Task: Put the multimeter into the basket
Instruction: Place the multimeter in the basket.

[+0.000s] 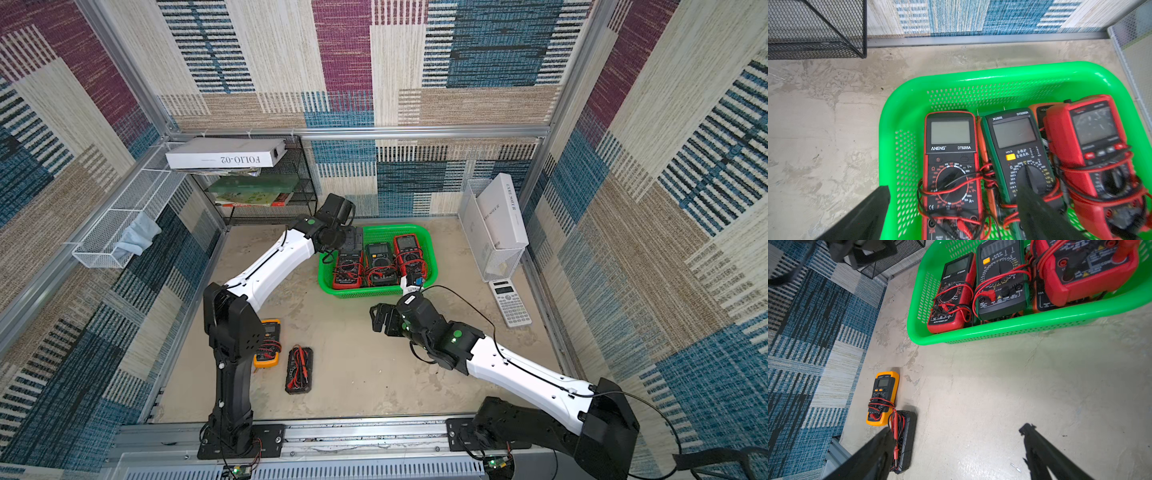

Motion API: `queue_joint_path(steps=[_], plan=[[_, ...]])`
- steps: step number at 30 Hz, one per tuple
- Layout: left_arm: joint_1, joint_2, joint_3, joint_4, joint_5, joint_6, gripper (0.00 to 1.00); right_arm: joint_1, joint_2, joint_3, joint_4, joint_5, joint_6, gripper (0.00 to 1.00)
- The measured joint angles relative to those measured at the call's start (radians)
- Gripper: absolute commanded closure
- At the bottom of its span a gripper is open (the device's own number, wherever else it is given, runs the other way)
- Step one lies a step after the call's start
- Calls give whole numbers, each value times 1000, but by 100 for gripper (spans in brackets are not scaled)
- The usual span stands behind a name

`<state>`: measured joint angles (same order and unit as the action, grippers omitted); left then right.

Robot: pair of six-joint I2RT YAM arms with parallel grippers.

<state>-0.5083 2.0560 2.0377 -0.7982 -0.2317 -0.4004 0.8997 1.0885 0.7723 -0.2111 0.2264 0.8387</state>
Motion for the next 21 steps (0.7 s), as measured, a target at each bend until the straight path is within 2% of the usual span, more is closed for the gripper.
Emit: queue_joint_path(steps=[4, 21], plan=[[0, -102, -92, -3, 23, -7, 0, 2, 14, -1, 1, 0, -10, 0], [0, -528, -676, 83, 152, -114, 0, 32, 55, -55, 68, -5, -16, 0]])
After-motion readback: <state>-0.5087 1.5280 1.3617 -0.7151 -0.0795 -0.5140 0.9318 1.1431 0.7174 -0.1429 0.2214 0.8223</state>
